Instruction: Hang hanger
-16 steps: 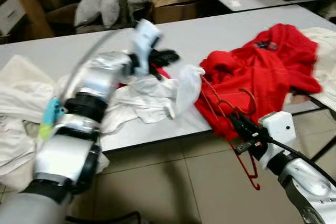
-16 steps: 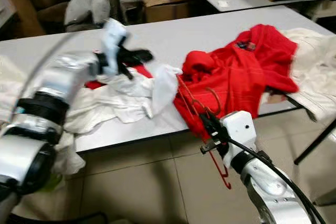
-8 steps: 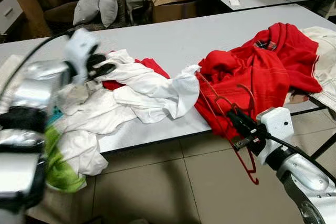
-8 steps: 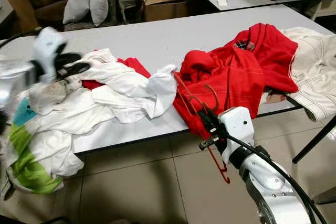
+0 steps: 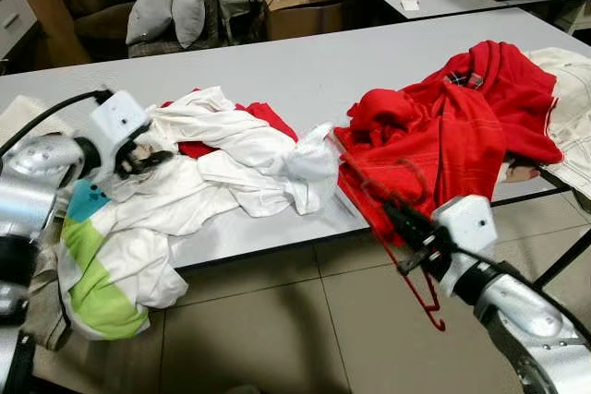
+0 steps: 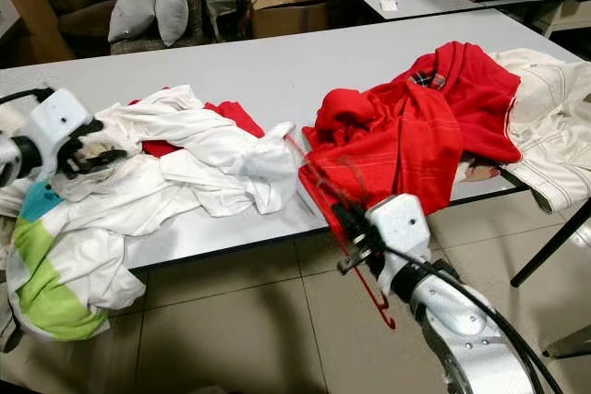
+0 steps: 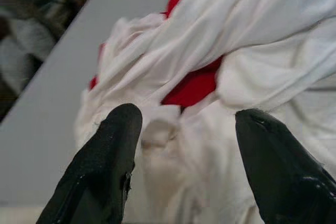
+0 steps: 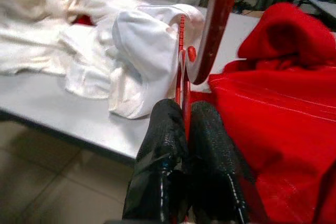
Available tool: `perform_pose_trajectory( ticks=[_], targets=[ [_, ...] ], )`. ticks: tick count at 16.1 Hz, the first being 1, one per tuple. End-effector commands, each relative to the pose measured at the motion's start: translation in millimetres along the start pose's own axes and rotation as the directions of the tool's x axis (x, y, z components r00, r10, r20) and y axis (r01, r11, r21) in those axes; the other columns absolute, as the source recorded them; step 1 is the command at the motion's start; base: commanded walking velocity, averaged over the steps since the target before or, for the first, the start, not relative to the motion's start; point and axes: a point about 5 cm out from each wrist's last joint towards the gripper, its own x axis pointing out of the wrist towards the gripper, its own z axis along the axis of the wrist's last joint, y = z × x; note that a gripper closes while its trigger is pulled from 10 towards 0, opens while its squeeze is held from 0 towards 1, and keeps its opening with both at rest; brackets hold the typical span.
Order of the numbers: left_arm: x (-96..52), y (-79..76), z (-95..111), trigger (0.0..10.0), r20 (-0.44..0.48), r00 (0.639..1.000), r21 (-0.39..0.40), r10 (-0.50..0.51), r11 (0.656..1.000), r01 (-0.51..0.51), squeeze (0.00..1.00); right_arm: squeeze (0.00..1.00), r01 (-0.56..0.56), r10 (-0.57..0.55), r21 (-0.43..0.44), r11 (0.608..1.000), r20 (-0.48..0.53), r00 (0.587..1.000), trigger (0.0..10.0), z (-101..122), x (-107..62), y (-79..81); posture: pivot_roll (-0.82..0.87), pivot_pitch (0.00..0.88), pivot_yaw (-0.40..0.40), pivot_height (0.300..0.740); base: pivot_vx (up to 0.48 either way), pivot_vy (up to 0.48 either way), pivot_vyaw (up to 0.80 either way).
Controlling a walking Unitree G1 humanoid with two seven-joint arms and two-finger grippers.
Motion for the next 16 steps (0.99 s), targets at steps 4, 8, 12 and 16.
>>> perform_pose_trajectory(
  ticks=[4,8,12,16],
  targets=[
    [-28.8,4.5,-12.2,10.0,-0.078,0.993,-0.004,0.084,0.996,-0.084,0.0,0.0,-0.041,0.041,-0.011,0.999,-0.005,0.999,10.0,-1.6,1.3,4.6,-0.05,0.0,0.06,0.74,0.0,0.0,0.0],
    [-23.4,-1.9,-38.8,10.0,-0.193,0.963,-0.029,0.186,0.98,-0.195,0.0,0.0,-0.072,0.072,-0.01,0.997,0.013,0.997,10.0,1.3,10.3,7.3,-0.03,0.0,0.043,0.74,0.0,0.0,0.0],
    [-14.5,-2.7,-34.3,0.0,-0.158,0.939,-0.008,0.305,0.951,-0.31,0.0,0.0,-0.082,0.082,-0.008,0.997,0.022,0.996,10.0,2.2,11.8,6.2,-0.02,0.0,0.033,0.74,0.0,0.0,0.0],
    [6.3,-6.2,-30.0,0.0,-0.141,0.932,-0.036,0.335,0.939,-0.343,0.0,0.0,-0.071,0.072,-0.013,0.997,0.027,0.997,10.0,3.5,8.7,4.2,-0.04,0.0,0.048,0.74,0.0,0.0,0.0]
  ],
)
